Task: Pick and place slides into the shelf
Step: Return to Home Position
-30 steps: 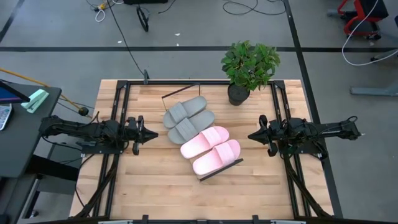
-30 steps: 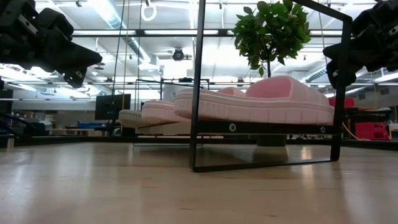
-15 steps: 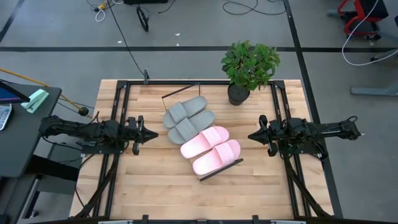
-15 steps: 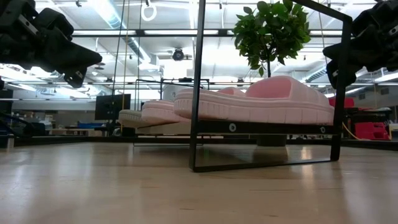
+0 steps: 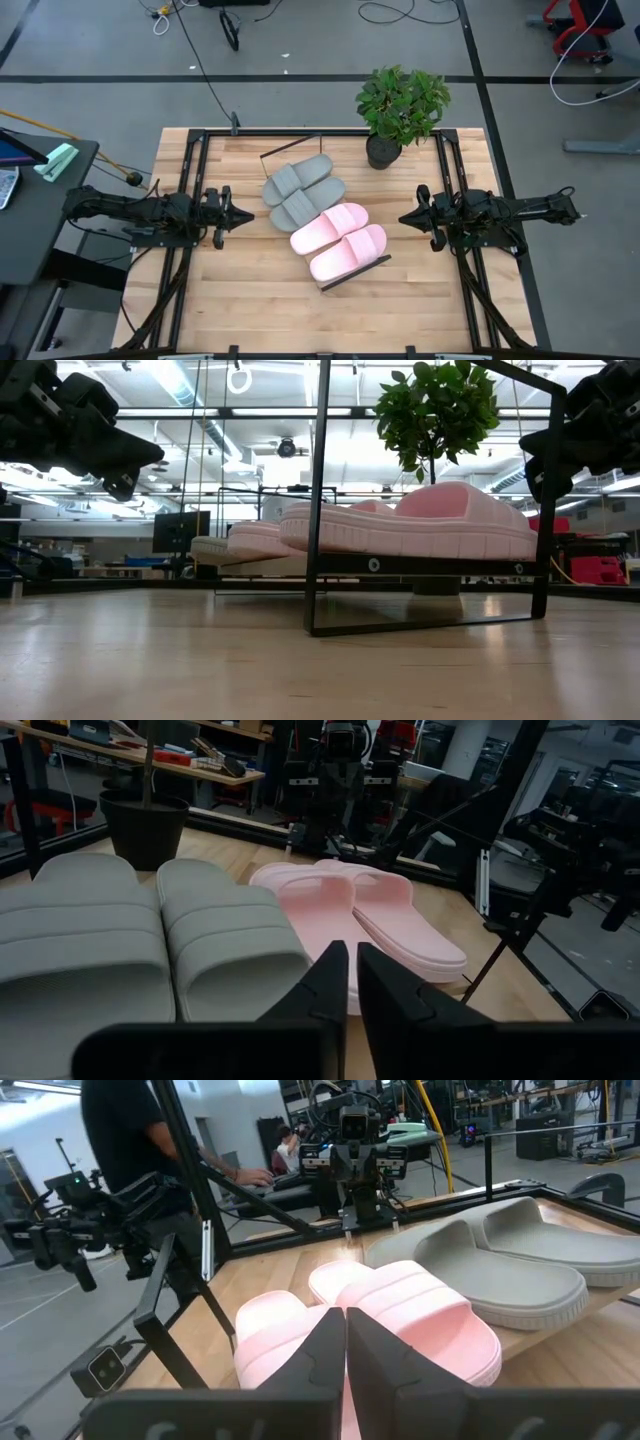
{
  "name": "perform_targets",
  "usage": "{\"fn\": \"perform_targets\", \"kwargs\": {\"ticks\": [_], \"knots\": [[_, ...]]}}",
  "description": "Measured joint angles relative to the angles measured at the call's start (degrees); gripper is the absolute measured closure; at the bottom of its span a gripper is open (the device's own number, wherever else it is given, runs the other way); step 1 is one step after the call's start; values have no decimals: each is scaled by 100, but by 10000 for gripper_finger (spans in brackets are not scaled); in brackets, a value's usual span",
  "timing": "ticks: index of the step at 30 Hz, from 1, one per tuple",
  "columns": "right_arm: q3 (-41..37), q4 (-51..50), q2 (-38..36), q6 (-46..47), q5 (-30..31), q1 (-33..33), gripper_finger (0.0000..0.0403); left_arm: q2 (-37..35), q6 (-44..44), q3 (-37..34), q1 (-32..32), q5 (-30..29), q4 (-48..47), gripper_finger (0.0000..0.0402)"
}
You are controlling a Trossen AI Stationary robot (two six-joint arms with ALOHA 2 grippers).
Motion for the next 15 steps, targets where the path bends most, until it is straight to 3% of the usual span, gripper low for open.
{"fn": "perform_targets", "kwargs": {"ticks": [15], "knots": [[0, 0, 0, 0, -2, 0, 385, -1, 0, 0, 0, -1, 0, 366]]}}
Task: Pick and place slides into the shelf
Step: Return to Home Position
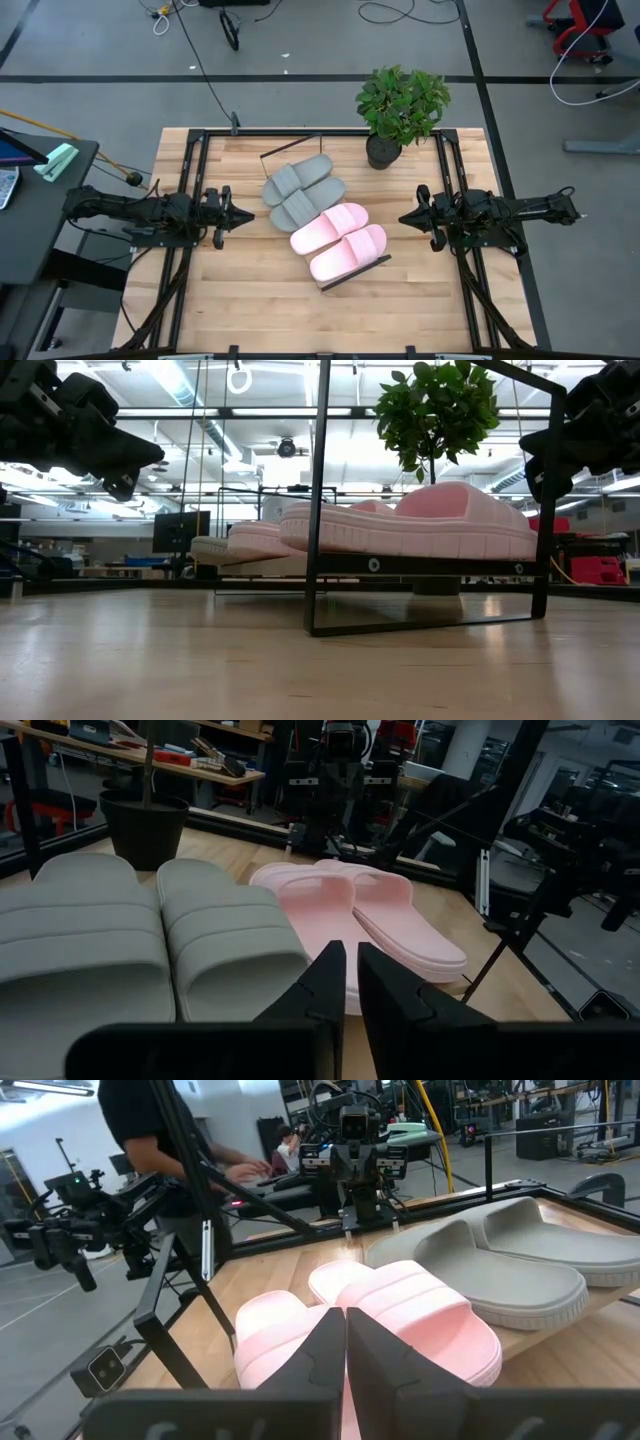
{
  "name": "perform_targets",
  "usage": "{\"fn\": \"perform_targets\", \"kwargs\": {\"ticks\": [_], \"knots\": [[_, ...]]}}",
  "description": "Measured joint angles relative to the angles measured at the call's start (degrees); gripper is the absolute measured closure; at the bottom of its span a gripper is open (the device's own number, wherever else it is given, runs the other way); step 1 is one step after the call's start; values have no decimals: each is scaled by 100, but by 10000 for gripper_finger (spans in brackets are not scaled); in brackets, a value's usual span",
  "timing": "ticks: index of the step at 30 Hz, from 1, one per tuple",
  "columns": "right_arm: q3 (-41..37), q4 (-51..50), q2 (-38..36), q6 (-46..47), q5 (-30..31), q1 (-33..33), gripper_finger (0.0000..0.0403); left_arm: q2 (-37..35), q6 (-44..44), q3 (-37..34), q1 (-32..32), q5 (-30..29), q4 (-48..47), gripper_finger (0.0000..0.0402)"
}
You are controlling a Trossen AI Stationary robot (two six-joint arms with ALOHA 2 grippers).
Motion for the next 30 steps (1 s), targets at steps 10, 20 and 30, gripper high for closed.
{"fn": "perform_targets", "kwargs": {"ticks": [10, 20, 30], "knots": [[0, 0, 0, 0, 1, -1, 385, 1, 0, 1, -2, 1, 0, 366], [0, 0, 0, 0, 1, -2, 385, 0, -2, 2, -2, 2, -2, 379], [0, 0, 0, 0, 0, -2, 385, 0, 0, 0, -2, 2, 0, 364]]}}
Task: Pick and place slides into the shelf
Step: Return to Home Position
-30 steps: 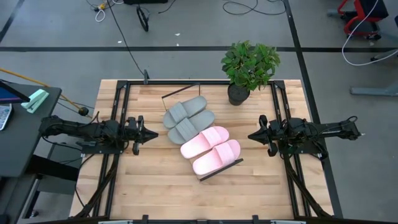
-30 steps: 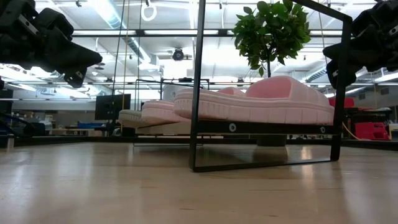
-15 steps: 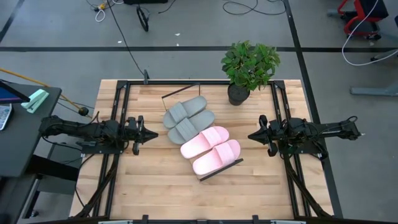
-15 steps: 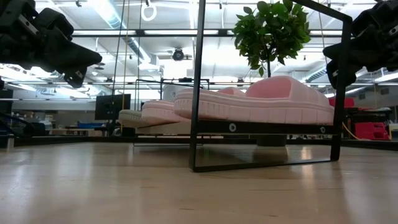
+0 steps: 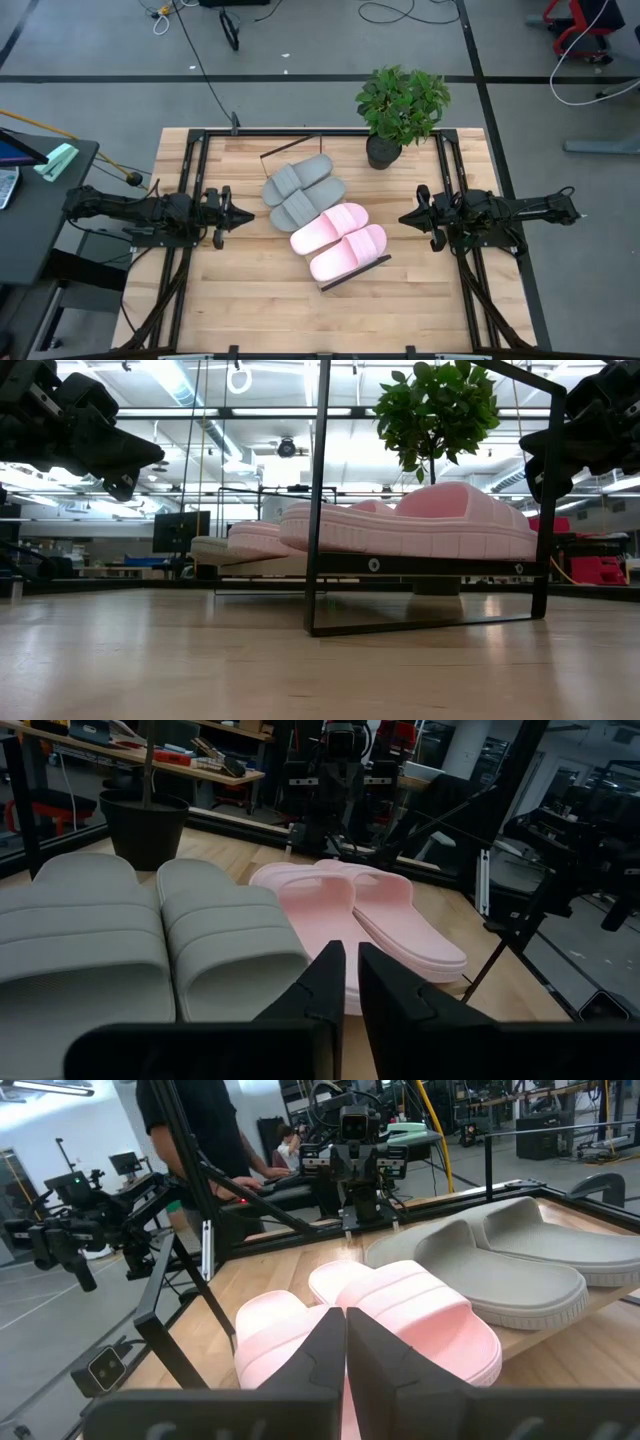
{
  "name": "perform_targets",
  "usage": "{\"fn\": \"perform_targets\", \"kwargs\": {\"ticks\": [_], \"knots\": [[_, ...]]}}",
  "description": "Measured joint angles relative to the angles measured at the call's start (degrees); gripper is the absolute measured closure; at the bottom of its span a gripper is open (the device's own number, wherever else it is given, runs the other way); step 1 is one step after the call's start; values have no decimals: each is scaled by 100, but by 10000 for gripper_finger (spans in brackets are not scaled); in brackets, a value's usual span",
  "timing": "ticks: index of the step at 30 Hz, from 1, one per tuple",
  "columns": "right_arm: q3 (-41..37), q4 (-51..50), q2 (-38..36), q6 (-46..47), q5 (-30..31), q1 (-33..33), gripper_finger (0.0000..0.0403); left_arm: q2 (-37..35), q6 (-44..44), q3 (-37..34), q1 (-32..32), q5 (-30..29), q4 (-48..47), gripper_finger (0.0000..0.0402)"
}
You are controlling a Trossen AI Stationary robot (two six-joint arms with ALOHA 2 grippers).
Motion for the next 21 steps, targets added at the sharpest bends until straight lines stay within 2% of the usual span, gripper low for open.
{"fn": "perform_targets", "kwargs": {"ticks": [21], "knots": [[0, 0, 0, 0, 2, 0, 385, 2, 0, 0, 2, -2, 0, 378]]}}
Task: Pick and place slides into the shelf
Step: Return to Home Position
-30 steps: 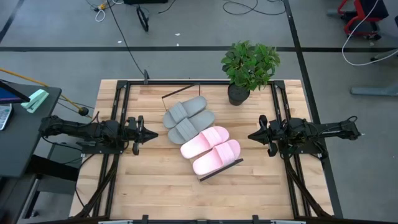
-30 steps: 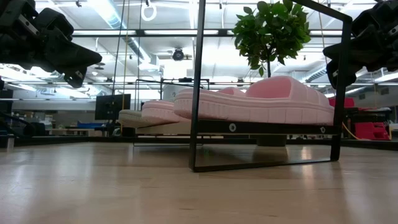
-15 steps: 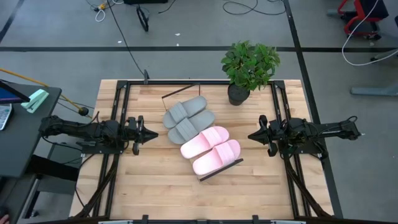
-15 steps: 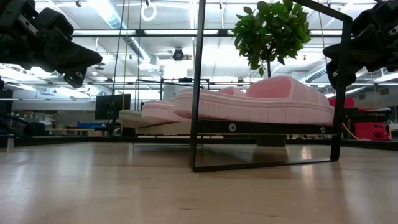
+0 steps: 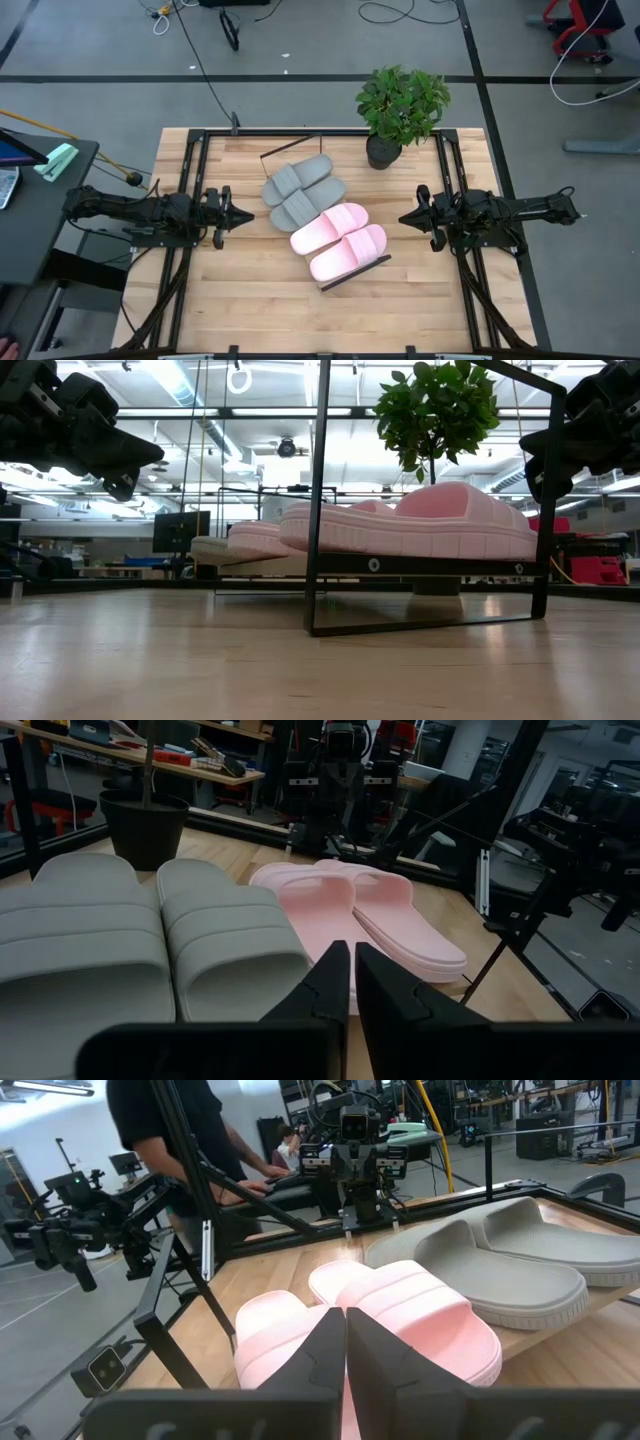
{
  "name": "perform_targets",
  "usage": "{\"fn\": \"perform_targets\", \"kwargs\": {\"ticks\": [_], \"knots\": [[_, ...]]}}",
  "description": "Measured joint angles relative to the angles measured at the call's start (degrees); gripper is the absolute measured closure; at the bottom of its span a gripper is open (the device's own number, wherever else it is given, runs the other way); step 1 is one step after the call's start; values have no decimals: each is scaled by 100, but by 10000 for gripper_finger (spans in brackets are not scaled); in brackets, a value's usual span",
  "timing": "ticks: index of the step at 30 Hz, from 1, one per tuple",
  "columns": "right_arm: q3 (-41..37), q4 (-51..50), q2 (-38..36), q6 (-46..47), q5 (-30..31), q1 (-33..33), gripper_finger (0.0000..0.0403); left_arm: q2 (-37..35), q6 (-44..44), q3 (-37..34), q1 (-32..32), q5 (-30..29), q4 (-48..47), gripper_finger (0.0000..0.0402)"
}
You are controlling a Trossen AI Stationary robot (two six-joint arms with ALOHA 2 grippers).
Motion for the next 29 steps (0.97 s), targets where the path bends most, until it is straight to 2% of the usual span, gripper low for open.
{"fn": "perform_targets", "kwargs": {"ticks": [12, 29], "knots": [[0, 0, 2, 0, -2, 2, 385, 0, 0, 2, -2, 0, -1, 361], [0, -1, 2, 0, -2, 2, 385, -2, -1, 0, 0, 0, 0, 374]]}}
